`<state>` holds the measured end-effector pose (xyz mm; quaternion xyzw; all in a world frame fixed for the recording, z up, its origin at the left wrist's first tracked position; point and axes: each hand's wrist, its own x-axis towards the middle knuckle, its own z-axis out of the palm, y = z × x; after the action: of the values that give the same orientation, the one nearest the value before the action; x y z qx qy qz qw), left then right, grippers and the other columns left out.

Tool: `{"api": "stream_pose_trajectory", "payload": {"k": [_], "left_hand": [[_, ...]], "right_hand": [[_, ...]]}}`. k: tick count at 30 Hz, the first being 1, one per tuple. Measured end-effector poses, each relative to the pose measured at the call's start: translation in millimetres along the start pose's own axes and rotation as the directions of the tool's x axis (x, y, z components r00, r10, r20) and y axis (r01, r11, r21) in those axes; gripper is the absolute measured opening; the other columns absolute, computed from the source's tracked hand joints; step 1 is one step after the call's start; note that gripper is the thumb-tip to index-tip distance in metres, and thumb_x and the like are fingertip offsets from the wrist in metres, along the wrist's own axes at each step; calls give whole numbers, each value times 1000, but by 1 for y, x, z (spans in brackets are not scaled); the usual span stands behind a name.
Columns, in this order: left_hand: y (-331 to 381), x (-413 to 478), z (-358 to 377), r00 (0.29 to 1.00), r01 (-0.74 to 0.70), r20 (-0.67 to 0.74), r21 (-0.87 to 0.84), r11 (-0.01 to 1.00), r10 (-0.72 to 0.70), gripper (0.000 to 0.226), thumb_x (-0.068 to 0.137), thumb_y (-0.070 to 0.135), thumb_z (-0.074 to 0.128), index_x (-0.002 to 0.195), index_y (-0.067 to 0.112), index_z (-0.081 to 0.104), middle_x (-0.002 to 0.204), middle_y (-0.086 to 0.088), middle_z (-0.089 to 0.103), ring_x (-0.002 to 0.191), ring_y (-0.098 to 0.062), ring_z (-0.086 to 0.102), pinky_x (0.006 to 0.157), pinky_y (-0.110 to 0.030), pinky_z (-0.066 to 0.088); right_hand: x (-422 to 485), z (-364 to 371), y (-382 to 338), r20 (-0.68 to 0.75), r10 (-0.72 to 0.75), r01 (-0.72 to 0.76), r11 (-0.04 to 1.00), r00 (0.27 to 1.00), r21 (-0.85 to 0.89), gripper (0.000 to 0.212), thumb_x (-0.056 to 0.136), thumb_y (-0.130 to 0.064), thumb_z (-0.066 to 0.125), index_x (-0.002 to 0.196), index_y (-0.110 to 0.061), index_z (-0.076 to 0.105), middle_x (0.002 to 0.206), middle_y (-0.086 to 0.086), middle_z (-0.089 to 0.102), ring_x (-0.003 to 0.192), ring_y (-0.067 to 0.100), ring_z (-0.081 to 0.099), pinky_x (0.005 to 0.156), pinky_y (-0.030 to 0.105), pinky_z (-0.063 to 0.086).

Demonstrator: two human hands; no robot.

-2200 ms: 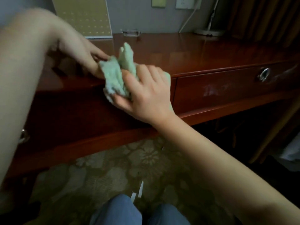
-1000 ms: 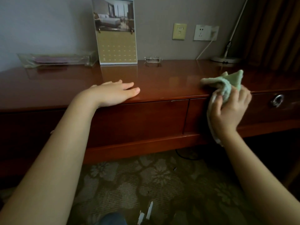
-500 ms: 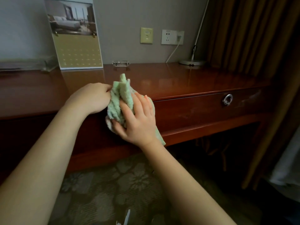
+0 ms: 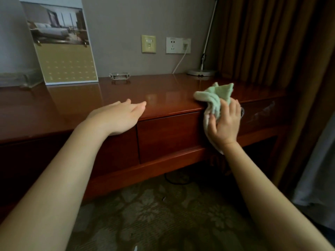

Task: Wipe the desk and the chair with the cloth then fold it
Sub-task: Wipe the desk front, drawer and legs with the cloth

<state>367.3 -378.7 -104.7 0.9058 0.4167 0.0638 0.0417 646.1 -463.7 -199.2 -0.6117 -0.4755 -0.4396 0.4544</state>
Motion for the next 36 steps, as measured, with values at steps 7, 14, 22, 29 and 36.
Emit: {"api": "stream_pose_trajectory", "payload": {"k": [7,14,22,29,36], "left_hand": [[-2,3,0,1000,-16,3,-19,1000,16,49,96,55,4,144,51,12,158,5,4,146,-22,4,118,-48,5],[-11,18,5,991,-131,-20,7,991,131,54,98,47,13,148,31,26,157,-5,20,144,-22,17,117,-41,16],[-16,-8,-10,949,-196,-307,-406,892,69,32,94,16,46,120,17,65,127,-4,61,119,-18,53,94,-23,37],[-123,-75,-36,978,-110,-200,-738,665,-60,21,93,7,52,108,12,66,101,-6,70,98,-5,63,94,-14,43],[-194,-126,-42,941,-87,-277,-754,651,-195,22,95,9,49,109,12,66,102,-7,70,100,-13,64,97,-22,45]], "right_hand": [[-7,4,-31,-58,208,-206,978,976,34,36,88,-26,44,115,-2,48,121,31,50,119,42,41,100,47,36],[-31,19,-168,16,-169,164,971,985,173,41,89,-39,45,112,-5,46,121,29,52,118,40,42,106,49,30],[-17,9,-134,8,-203,202,977,979,67,36,81,-34,48,108,-10,46,109,28,59,105,33,45,98,41,33],[-14,8,-149,-43,-77,80,994,996,76,29,84,-28,47,106,-8,46,101,27,58,101,32,43,96,44,32],[-38,35,-341,-33,-347,347,923,937,166,35,83,-41,53,102,-12,57,98,23,63,96,36,53,93,44,38]]}}
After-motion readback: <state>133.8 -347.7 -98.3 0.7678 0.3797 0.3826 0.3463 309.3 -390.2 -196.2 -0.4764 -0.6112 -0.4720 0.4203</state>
